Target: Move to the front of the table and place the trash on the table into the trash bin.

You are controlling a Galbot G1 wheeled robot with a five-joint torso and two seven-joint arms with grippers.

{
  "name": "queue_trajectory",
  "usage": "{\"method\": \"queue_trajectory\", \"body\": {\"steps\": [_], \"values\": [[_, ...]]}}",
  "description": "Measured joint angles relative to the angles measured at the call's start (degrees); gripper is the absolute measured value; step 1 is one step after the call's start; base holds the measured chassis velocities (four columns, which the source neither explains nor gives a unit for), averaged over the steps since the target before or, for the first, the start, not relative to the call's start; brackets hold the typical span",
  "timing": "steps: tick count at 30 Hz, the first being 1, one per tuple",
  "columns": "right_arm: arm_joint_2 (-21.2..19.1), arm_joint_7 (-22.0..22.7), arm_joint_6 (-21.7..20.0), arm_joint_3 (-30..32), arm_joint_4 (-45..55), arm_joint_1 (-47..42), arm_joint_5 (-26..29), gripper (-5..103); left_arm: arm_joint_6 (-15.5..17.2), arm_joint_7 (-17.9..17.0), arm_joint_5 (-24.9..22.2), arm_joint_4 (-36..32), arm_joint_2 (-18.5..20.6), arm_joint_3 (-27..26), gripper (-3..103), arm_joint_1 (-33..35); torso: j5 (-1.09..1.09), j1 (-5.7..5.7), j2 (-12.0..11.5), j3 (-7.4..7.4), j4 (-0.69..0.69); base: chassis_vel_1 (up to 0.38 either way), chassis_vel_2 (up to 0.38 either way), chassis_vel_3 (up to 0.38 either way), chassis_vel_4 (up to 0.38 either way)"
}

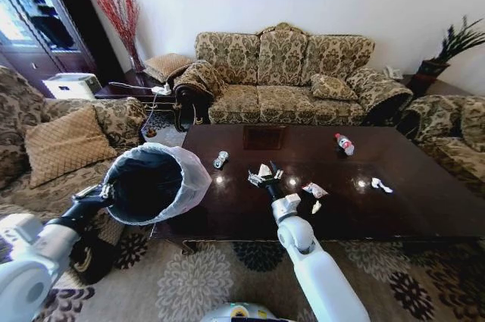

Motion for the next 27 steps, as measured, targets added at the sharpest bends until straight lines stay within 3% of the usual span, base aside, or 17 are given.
{"method": "queue_trajectory", "body": {"steps": [8, 17, 19, 23, 27], "values": [[-0.24, -0.24, 0.20, 0.07, -0.51, -0.15, -0.29, 100, 0.00, 0.04, 0.15, -0.01, -0.14, 0.49, 0, -0.16, 0.00, -0.01, 0.00, -0.01, 0.01, 0.024, 0.066, -0.027, -0.088], [0.93, 1.58, 0.58, -2.66, -4.30, 2.41, 0.17, 100, 0.00, 0.07, 0.17, -0.06, -0.23, 0.19, 0, 0.03, -0.06, 0.03, 0.00, 0.00, 0.03, 0.123, 0.245, -0.117, -0.260], [1.25, 2.40, -0.20, -3.22, -4.90, 2.85, 0.30, 100, 0.00, 0.06, 0.18, -0.11, -0.27, 0.14, 0, 0.10, -0.07, 0.04, 0.00, 0.00, 0.02, 0.130, 0.227, -0.133, -0.154], [3.79, 8.40, -6.89, -6.02, -8.13, 6.18, 4.38, 100, 0.00, 0.05, 0.30, -0.24, -0.66, 0.06, 0, 0.61, -0.03, 0.01, 0.00, 0.00, 0.05, 0.072, 0.111, -0.026, -0.075], [6.36, 11.42, -8.98, -7.78, -13.58, 11.39, 8.87, 100, 0.00, 0.11, 0.42, -0.28, -0.79, 0.32, 0, 0.85, 0.05, -0.03, 0.01, -0.02, 0.01, 0.007, 0.015, -0.004, -0.001]]}}
